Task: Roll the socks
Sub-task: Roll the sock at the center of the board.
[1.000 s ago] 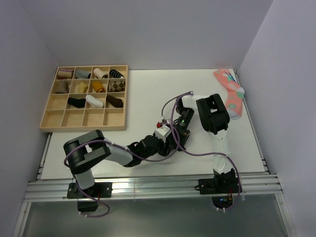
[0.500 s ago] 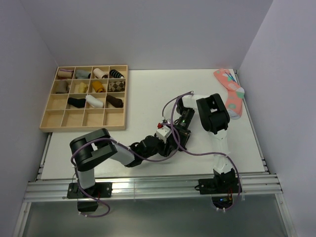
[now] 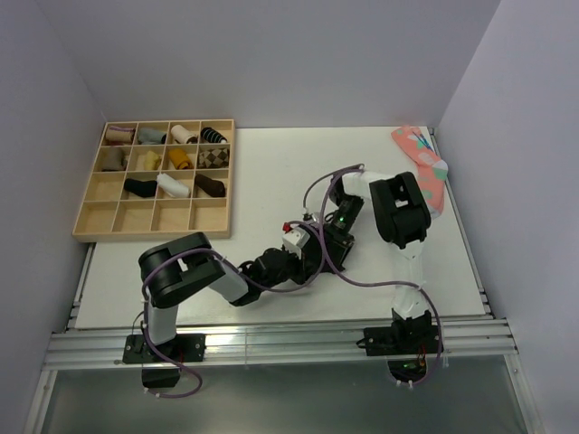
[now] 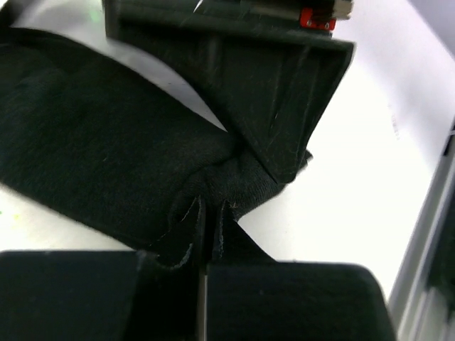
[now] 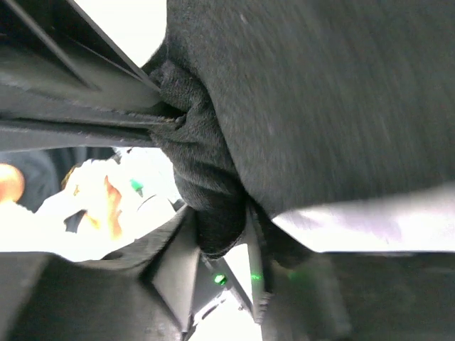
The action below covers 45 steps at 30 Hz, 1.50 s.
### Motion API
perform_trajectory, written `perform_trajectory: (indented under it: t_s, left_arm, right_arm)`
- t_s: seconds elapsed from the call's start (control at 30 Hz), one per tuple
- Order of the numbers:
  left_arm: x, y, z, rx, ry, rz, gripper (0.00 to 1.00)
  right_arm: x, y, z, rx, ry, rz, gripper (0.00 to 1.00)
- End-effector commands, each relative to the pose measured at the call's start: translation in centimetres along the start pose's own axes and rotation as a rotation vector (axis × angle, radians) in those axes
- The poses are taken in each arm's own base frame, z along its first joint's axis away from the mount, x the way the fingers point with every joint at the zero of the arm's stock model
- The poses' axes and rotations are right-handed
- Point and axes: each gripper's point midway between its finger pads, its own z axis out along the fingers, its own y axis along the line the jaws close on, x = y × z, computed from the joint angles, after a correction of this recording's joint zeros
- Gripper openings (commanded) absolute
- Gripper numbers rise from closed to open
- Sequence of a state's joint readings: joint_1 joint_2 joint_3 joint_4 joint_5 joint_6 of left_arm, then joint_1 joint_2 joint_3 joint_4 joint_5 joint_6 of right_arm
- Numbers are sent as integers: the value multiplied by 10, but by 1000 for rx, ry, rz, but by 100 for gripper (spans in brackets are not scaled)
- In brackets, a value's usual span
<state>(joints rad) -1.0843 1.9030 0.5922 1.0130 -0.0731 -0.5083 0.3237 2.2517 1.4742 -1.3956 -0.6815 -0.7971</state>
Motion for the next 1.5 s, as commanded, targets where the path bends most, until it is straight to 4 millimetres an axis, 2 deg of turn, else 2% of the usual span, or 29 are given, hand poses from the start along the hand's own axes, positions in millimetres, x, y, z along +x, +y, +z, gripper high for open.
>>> perform_trajectory:
  t_s: [0.0,0.17,0.2,0.3,0.37,0.4,0.43,0.5,0.53,0.63,0.77,0.87,0.9,0.97,1.0,1.07,1.1,1.47]
  left_arm:
    - [77,8,-20,6,269,-100,0]
    - [84,7,-23,29,333,-215,0]
    - [85,4,-25,39,346,-246,0]
    - [86,3,-29,37,379,-327,0]
    - [87,10,-31,15,401,-387,0]
    - [90,7,-33,24,429,-440,0]
    - [87,11,-32,14,433,-471,0]
    - [92,13,-34,-13,470,-536,0]
    - [88,14,-32,-12,479,-561,0]
    - [87,13,-33,-20,525,-648,0]
    - [88,12,-32,-49,582,-759,0]
    - [90,10,-32,-72,633,-808,0]
    - [86,8,-29,-66,635,-814,0]
    - [88,8,-31,-88,668,-835,0]
    - [87,9,-30,-89,670,-845,0]
    - [87,10,-32,-93,680,-873,0]
    - [85,12,-32,-98,676,-882,0]
    - [87,23,-34,-112,672,-937,0]
  right_arm:
    - [-31,-13,-31,165,-203,-138,40]
    - [-38,-13,-70,274,-346,-205,47]
    - [-40,-13,-85,315,-397,-229,48]
    - [-37,-13,-112,391,-477,-320,50]
    - [-30,-12,-115,409,-484,-412,51]
    - [-27,-7,-120,439,-495,-453,51]
    - [-21,-9,-113,447,-477,-496,51]
    - [-17,-2,-114,483,-483,-582,52]
    - [-13,-2,-107,487,-471,-624,52]
    - [-6,12,-102,498,-490,-729,55]
    - [-1,40,-100,483,-534,-848,60]
    - [1,50,-91,499,-528,-915,61]
    - [3,50,-87,516,-512,-927,62]
    - [6,51,-70,533,-475,-969,62]
    - [13,46,-57,534,-434,-968,63]
    - [12,51,-46,552,-402,-1027,63]
    - [18,47,-36,549,-373,-1025,64]
    - [16,43,-18,553,-321,-1084,64]
